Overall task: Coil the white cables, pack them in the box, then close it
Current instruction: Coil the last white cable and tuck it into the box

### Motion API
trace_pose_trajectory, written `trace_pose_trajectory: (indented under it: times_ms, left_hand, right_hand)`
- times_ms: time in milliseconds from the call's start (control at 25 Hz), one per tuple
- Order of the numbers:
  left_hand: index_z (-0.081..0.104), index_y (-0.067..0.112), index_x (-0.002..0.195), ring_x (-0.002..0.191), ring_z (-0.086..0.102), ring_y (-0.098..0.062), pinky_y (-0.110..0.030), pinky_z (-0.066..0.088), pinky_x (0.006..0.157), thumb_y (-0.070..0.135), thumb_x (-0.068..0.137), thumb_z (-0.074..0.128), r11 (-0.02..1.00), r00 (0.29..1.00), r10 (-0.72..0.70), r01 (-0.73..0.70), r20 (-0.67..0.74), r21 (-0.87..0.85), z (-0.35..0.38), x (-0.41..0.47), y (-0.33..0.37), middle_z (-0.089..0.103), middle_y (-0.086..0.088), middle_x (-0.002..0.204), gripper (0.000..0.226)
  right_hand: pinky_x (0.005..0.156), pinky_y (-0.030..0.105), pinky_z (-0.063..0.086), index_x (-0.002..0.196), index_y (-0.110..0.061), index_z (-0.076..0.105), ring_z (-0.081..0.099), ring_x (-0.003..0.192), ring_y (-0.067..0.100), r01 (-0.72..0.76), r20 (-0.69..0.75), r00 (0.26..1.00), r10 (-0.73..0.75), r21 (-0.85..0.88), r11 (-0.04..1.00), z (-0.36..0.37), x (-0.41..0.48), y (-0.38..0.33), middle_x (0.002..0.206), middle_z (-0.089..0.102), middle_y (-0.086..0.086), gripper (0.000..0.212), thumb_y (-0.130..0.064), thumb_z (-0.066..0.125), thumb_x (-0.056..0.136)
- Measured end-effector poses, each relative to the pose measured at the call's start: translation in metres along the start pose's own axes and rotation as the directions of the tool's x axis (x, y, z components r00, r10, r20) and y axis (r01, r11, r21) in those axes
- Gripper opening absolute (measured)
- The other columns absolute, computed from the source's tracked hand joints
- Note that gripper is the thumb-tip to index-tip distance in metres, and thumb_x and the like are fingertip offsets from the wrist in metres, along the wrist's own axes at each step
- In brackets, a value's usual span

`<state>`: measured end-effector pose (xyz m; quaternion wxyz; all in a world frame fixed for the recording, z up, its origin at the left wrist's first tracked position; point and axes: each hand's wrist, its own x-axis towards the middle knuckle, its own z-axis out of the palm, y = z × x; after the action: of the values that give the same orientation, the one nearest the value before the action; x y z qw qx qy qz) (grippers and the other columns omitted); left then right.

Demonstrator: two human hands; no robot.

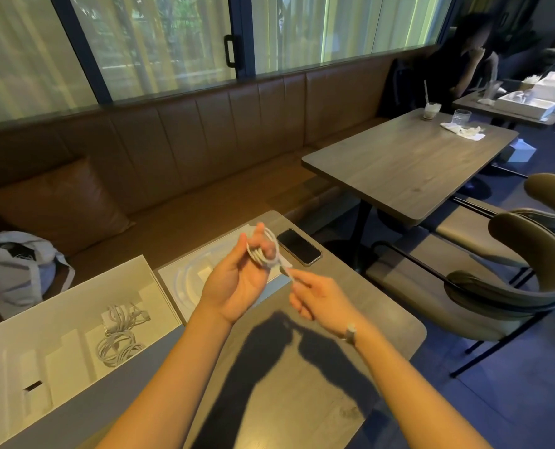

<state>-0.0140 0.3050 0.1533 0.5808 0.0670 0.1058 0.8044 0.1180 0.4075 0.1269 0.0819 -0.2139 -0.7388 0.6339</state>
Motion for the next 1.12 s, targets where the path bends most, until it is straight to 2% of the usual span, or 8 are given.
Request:
trace_pose_trajectory:
  times_ms: [120, 200, 320, 400, 720, 800, 960, 1120]
  left_hand:
    - [0.064, 0.006, 0.096, 0.082, 0.065, -0.019, -0.031, 0.055, 0.08, 0.021, 0.096, 0.046, 0.806, 0.834, 0.437, -0.197, -0.336, 0.558, -0.009, 0.013, -0.002, 0.063, -0.007, 0.086, 0.024]
    - [0.066, 0.008, 0.084, 0.088, 0.064, -0.016, -0.033, 0.052, 0.083, 0.023, 0.097, 0.045, 0.303, 0.777, 0.598, 0.008, -0.197, 0.953, -0.02, 0.012, -0.007, 0.065, -0.002, 0.084, 0.029]
    - [0.066, 0.005, 0.087, 0.069, 0.061, 0.001, -0.019, 0.047, 0.068, 0.023, 0.096, 0.045, -0.151, 0.961, 0.275, 0.031, 0.012, 0.988, -0.031, 0.001, -0.016, 0.063, 0.001, 0.076, 0.029]
    - [0.065, 0.003, 0.085, 0.061, 0.056, -0.002, -0.017, 0.044, 0.065, 0.029, 0.097, 0.041, -0.088, 0.995, 0.09, 0.044, -0.036, 0.995, -0.029, -0.006, -0.019, 0.06, -0.002, 0.07, 0.038]
    - [0.054, 0.011, 0.074, 0.055, 0.045, -0.014, -0.024, 0.045, 0.059, 0.04, 0.093, 0.036, 0.674, 0.98, -0.185, 0.183, -0.076, 0.716, -0.016, -0.019, -0.032, 0.045, 0.0, 0.056, 0.039]
    - [0.055, 0.012, 0.072, 0.053, 0.044, -0.012, -0.023, 0.045, 0.057, 0.038, 0.092, 0.037, 0.795, 0.971, -0.24, 0.208, -0.02, 0.57, -0.013, -0.022, -0.032, 0.046, 0.002, 0.054, 0.037]
    - [0.058, 0.012, 0.068, 0.051, 0.046, -0.011, -0.021, 0.047, 0.055, 0.034, 0.096, 0.026, 0.906, 0.97, -0.238, 0.203, 0.049, 0.372, -0.002, -0.021, -0.031, 0.048, 0.0, 0.053, 0.047]
    - [0.054, 0.011, 0.071, 0.052, 0.043, -0.012, -0.022, 0.045, 0.056, 0.036, 0.095, 0.032, 0.917, 0.988, -0.154, 0.151, -0.02, 0.37, 0.0, -0.013, -0.027, 0.046, -0.001, 0.055, 0.042]
  right_hand:
    - [0.044, 0.017, 0.04, 0.119, -0.026, 0.046, 0.044, 0.044, 0.008, 0.006, 0.134, 0.991, -0.019, 0.097, 0.995, 0.02, -0.005, -0.004, 0.067, 0.057, 0.006, 0.025, -0.012, 0.04, 0.099]
    - [0.046, 0.022, 0.041, 0.095, -0.008, 0.057, 0.049, 0.04, 0.011, -0.024, 0.131, 0.991, 0.002, 0.167, 0.986, 0.022, -0.005, -0.012, 0.064, 0.06, 0.009, 0.026, -0.023, 0.036, 0.1]
    - [0.042, 0.02, 0.042, 0.062, -0.006, 0.059, 0.05, 0.035, 0.012, -0.176, 0.126, 0.983, 0.132, 0.46, 0.87, 0.007, 0.0, -0.019, 0.051, 0.06, 0.008, 0.062, -0.047, 0.028, 0.098]
    - [0.038, 0.018, 0.042, 0.06, -0.007, 0.058, 0.048, 0.034, 0.011, -0.25, 0.195, 0.968, 0.159, 0.678, 0.691, -0.007, 0.001, -0.019, 0.047, 0.055, 0.006, 0.062, -0.049, 0.031, 0.096]
    - [0.04, 0.015, 0.043, 0.092, -0.008, 0.061, 0.045, 0.034, 0.005, -0.157, 0.166, 0.985, -0.045, 0.974, 0.164, -0.019, 0.002, -0.001, 0.079, 0.069, 0.005, 0.023, -0.018, 0.073, 0.075]
    - [0.044, 0.015, 0.041, 0.085, -0.011, 0.056, 0.042, 0.036, 0.004, -0.099, 0.089, 0.995, 0.048, 0.956, 0.276, -0.02, 0.005, 0.004, 0.062, 0.061, -0.002, 0.015, -0.025, 0.06, 0.083]
    - [0.078, 0.038, 0.049, 0.106, -0.002, 0.055, 0.057, 0.075, 0.021, -0.102, -0.013, 0.991, 0.131, 0.558, 0.823, -0.004, 0.005, 0.007, 0.084, 0.062, 0.01, 0.024, -0.018, 0.056, 0.089]
    - [0.082, 0.04, 0.05, 0.111, -0.004, 0.064, 0.062, 0.082, 0.019, -0.044, -0.035, 0.997, 0.075, 0.545, 0.837, 0.01, 0.001, -0.002, 0.089, 0.067, 0.008, 0.033, -0.027, 0.047, 0.095]
